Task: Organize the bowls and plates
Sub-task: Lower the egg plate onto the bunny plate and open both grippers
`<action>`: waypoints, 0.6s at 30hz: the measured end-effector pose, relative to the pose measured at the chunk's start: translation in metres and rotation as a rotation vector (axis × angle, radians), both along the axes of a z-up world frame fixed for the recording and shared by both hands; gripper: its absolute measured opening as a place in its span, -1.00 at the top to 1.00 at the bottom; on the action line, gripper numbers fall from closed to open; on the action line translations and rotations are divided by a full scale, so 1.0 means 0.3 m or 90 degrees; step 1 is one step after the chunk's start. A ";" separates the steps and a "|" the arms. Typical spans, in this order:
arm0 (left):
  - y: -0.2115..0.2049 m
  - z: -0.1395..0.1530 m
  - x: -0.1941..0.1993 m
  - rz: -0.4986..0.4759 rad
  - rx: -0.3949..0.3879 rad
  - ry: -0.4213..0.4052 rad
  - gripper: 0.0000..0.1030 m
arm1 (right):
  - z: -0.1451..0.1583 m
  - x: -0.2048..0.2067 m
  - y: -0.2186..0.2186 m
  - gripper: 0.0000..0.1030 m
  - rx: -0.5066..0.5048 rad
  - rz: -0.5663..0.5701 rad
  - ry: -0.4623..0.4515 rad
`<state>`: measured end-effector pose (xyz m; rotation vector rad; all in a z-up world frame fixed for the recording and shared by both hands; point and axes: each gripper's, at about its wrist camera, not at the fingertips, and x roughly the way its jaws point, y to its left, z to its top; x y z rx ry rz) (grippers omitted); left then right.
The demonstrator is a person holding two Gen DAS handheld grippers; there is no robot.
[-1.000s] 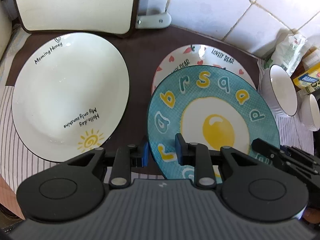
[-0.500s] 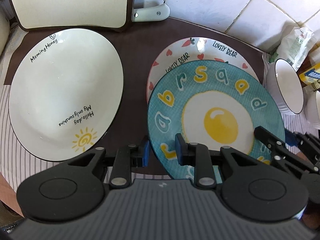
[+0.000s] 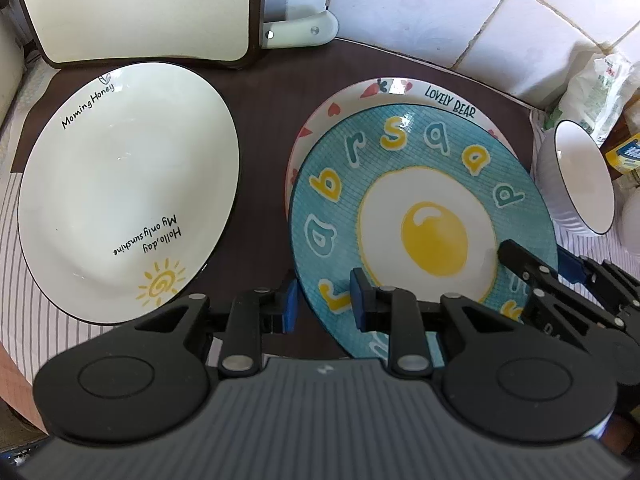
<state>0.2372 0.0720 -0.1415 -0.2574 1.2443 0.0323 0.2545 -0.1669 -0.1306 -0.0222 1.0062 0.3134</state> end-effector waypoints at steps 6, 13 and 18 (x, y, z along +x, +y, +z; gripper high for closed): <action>0.004 0.014 -0.036 0.032 -0.029 -0.026 0.51 | -0.016 0.005 0.007 0.17 -0.005 -0.006 -0.015; 0.022 0.126 -0.108 0.018 -0.019 -0.067 0.52 | 0.057 -0.036 0.009 0.18 -0.041 -0.001 -0.072; 0.062 0.220 -0.168 -0.010 -0.013 -0.085 0.51 | 0.180 -0.091 -0.019 0.02 0.002 0.000 -0.079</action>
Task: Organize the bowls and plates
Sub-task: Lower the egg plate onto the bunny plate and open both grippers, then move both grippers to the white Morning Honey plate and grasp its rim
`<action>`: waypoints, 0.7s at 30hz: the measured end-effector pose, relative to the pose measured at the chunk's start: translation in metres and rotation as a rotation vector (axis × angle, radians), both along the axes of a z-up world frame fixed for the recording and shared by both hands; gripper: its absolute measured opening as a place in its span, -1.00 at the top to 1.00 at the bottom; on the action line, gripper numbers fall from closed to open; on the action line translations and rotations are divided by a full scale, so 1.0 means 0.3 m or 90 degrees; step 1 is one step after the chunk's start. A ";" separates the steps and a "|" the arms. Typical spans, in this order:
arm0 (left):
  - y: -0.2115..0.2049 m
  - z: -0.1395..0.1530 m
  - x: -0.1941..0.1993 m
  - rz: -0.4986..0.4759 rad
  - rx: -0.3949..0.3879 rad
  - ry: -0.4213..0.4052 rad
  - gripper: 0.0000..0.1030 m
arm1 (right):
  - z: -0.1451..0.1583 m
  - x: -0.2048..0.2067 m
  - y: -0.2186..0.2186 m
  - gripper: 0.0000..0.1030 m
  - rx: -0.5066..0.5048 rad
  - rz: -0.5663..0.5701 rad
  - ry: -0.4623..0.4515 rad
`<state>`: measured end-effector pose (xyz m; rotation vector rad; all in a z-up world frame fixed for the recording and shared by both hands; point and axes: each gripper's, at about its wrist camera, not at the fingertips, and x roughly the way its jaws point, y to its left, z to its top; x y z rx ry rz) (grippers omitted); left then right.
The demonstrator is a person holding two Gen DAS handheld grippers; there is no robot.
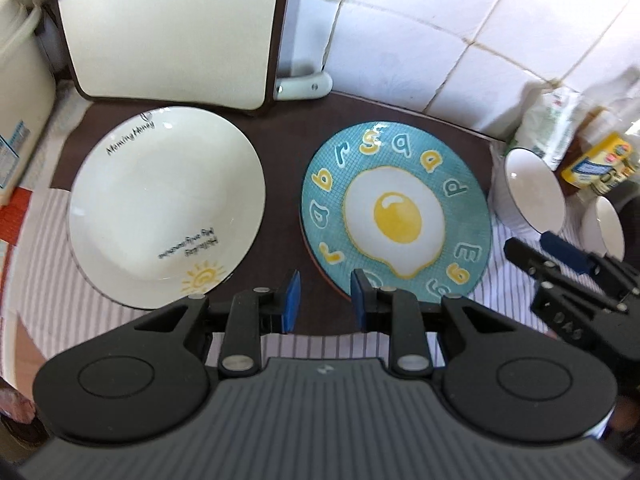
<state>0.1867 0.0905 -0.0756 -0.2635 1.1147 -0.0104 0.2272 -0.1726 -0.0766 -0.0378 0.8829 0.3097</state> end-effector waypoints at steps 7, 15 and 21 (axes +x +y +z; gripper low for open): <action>0.049 0.096 -0.110 -0.045 0.027 -0.024 0.40 | 0.180 -0.098 0.019 -0.24 0.021 0.046 -0.026; 0.119 0.152 -0.251 -0.072 0.048 -0.066 0.25 | 0.272 -0.231 0.081 -0.39 0.032 0.097 -0.052; 0.227 0.118 -0.325 -0.042 0.051 -0.066 0.20 | 0.259 -0.307 0.164 -0.56 0.058 0.152 -0.061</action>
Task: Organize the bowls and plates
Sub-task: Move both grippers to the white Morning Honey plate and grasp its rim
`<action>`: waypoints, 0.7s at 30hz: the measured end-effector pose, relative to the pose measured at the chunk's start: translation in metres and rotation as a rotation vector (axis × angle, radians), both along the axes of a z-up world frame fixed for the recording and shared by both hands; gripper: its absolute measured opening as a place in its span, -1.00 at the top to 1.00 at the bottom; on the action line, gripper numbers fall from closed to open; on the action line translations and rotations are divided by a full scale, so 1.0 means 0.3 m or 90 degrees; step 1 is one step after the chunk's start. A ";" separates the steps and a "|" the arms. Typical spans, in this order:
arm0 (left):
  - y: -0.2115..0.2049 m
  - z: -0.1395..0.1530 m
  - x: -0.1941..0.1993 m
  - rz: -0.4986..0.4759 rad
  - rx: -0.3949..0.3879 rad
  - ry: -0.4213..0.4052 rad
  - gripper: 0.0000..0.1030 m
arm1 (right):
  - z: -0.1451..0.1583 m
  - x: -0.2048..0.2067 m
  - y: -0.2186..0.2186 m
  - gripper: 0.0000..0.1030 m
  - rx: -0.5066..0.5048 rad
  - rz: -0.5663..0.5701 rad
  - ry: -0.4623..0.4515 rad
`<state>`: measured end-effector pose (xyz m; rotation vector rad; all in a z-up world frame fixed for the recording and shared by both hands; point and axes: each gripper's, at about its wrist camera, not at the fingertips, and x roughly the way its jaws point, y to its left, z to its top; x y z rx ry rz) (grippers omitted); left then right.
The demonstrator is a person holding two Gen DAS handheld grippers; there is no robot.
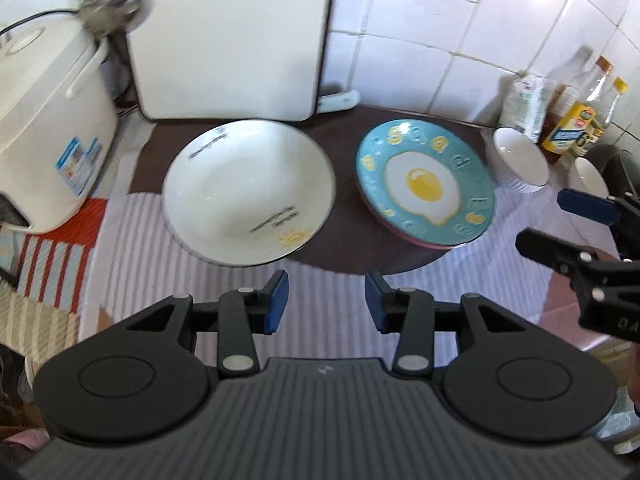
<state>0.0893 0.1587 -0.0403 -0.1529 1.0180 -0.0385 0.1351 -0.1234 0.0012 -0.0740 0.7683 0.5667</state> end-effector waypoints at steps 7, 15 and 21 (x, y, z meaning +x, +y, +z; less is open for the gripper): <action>0.165 -0.063 -0.061 0.090 0.005 0.007 0.05 | -0.093 -0.041 0.121 -0.79 0.057 0.062 -0.011; 0.325 -0.182 -0.043 0.163 -0.027 -0.035 -0.40 | -0.267 -0.002 0.239 -0.82 0.127 0.052 0.006; 0.380 -0.279 0.039 0.186 -0.028 -0.090 -0.45 | -0.382 0.076 0.312 -0.80 0.181 0.018 0.080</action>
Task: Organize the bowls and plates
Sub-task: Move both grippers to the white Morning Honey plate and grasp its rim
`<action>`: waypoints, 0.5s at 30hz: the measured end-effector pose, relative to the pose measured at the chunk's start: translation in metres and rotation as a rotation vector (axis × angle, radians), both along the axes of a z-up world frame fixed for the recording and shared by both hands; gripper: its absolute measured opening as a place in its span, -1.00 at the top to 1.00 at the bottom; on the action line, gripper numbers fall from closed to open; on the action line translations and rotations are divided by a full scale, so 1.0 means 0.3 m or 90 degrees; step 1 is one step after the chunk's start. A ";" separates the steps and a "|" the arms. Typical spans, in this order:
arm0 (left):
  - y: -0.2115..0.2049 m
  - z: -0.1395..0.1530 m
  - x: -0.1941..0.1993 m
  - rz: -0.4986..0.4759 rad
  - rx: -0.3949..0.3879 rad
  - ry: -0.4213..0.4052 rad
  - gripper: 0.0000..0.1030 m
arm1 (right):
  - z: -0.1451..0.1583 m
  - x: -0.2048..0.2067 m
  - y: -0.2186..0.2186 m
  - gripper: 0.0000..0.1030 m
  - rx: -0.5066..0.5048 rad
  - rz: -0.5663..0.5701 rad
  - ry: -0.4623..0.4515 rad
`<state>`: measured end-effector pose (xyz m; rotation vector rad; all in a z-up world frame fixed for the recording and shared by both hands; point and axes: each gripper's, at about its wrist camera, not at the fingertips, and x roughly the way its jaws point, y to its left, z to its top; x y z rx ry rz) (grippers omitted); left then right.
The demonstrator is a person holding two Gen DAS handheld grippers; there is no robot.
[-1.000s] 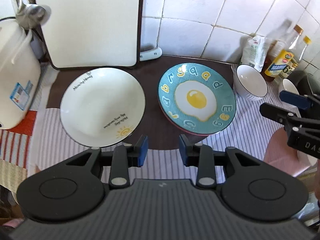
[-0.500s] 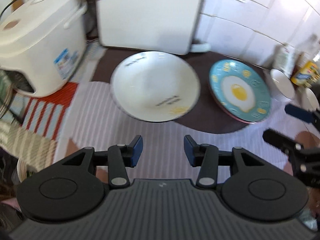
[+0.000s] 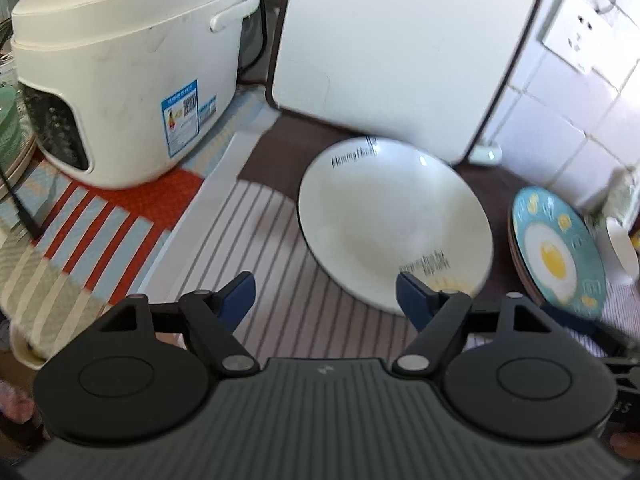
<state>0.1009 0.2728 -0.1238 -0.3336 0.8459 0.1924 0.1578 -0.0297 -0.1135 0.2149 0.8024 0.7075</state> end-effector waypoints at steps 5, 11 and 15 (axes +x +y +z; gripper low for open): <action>0.034 -0.072 0.106 -0.019 0.009 0.006 -0.33 | -0.084 0.072 0.040 -0.72 0.075 -0.058 0.075; 0.085 -0.133 0.208 -0.042 0.014 0.020 -0.23 | -0.147 0.100 0.115 -0.72 0.095 -0.098 0.094; 0.100 -0.160 0.254 -0.077 0.009 0.031 -0.01 | -0.180 0.132 0.138 -0.71 0.104 -0.110 0.112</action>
